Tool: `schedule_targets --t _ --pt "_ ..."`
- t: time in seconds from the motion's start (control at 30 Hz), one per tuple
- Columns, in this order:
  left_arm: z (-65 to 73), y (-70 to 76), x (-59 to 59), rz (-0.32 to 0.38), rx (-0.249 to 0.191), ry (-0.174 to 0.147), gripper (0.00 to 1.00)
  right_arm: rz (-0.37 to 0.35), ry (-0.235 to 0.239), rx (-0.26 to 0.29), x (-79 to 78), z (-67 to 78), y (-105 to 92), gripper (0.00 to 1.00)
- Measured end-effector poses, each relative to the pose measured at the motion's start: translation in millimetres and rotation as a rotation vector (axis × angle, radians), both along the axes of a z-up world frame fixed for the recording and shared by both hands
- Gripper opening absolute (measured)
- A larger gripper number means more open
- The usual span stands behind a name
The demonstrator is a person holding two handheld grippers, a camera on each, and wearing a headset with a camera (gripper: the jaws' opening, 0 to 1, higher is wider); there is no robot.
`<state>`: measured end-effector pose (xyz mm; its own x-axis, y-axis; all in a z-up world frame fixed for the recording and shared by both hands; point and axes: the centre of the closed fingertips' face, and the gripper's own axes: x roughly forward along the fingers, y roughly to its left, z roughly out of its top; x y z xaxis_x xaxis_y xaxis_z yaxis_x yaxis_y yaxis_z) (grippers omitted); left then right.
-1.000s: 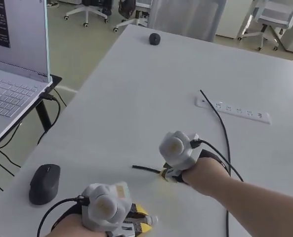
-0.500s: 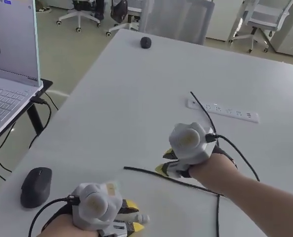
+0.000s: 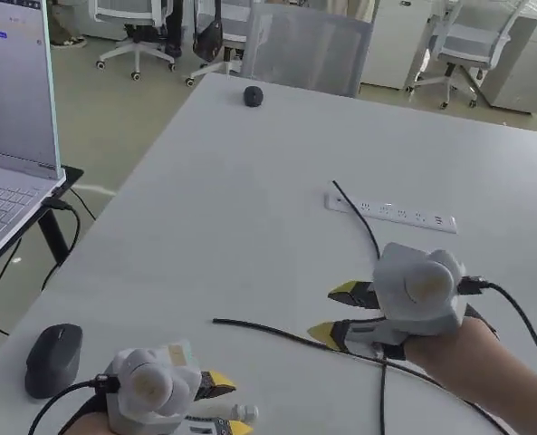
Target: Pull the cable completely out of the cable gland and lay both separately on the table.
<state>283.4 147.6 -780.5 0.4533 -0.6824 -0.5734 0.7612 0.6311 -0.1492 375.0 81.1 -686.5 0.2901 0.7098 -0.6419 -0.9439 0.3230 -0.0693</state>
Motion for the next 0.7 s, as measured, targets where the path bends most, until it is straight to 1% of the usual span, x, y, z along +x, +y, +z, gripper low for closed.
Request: schedule_targets --t 0.07,0.17,0.33,0.4,0.43,0.5,0.53,0.67,0.7 --pt "6.3 -1.5 0.7 0.011 -0.006 -0.01 0.37 -0.005 -0.003 0.017 -5.1 8.3 -8.6 0.37" --pt "12.1 -3.2 2.6 0.029 -0.014 -0.012 0.4 -0.013 -0.01 0.04 -10.8 17.6 -20.8 0.39" --pt "23.9 -0.4 5.7 0.075 -0.039 -0.015 0.42 -0.047 -0.013 0.078 -16.8 29.7 -42.4 0.42" --pt "28.7 2.0 6.4 0.093 -0.045 -0.014 0.43 -0.072 -0.008 0.107 -19.3 35.3 -51.2 0.44" --pt "31.5 2.8 6.4 0.099 -0.044 -0.018 0.44 -0.079 -0.006 0.119 -21.0 37.2 -54.8 0.45" --pt "39.1 4.2 5.9 0.117 -0.062 -0.025 0.47 -0.104 -0.005 0.146 -24.6 42.2 -64.3 0.47" --pt "42.1 4.7 4.8 0.122 -0.065 -0.027 0.48 -0.118 0.004 0.164 -27.7 44.3 -69.7 0.48" --pt "52.8 6.5 -1.0 0.138 -0.083 -0.035 0.51 -0.16 0.024 0.222 -38.7 47.6 -86.2 0.52" --pt "55.7 6.6 -2.8 0.143 -0.089 -0.036 0.51 -0.172 0.03 0.227 -42.2 45.8 -93.0 0.53"
